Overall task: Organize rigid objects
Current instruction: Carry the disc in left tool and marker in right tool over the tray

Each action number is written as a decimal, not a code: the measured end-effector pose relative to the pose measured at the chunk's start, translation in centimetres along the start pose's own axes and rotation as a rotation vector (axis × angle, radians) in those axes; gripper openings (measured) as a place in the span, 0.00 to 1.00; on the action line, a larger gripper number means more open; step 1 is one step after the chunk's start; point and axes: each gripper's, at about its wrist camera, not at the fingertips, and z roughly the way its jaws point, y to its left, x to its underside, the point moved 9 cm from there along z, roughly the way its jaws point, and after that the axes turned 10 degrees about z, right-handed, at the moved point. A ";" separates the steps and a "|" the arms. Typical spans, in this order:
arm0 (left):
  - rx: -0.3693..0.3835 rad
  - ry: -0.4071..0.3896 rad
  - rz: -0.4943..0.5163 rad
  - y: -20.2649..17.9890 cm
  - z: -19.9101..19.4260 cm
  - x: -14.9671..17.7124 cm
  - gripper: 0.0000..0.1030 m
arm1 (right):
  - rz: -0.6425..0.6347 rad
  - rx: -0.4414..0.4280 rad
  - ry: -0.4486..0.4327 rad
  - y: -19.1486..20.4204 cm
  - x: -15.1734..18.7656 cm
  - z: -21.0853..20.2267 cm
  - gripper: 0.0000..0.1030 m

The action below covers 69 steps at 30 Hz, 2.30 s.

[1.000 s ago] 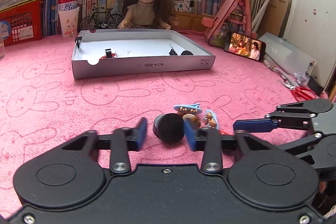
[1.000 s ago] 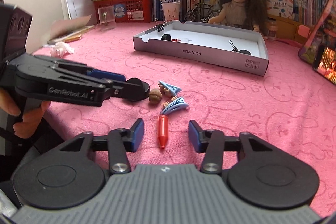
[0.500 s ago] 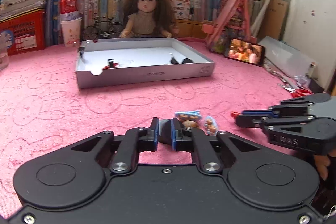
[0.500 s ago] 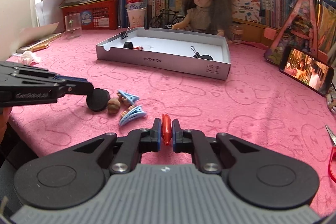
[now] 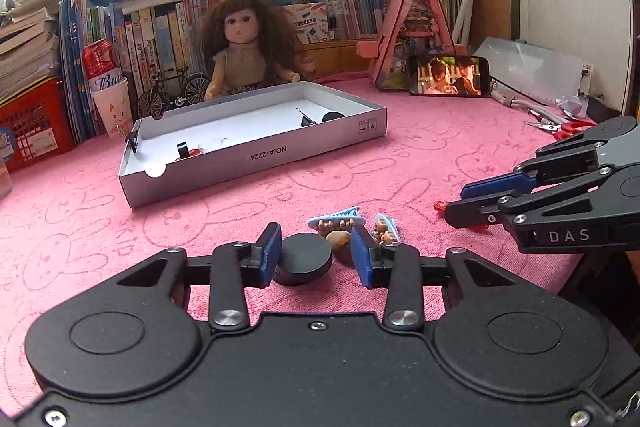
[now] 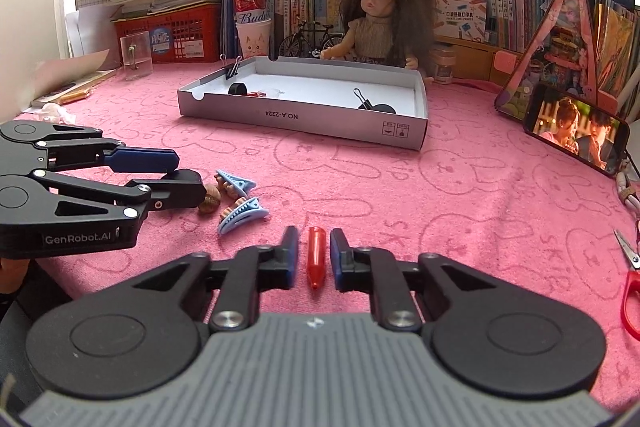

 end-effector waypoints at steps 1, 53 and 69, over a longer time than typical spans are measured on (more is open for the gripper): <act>-0.009 -0.002 -0.008 0.2 -0.1 0.0 0.35 | -0.007 0.006 -0.002 0.0 0.1 0.0 0.41; -0.128 -0.080 -0.102 8.2 2.2 -5.9 0.29 | 0.080 0.086 -0.131 -2.0 -8.3 3.5 0.13; -0.210 0.013 -0.285 17.9 13.7 -9.2 0.29 | 0.226 0.117 -0.087 -5.7 -14.9 12.7 0.13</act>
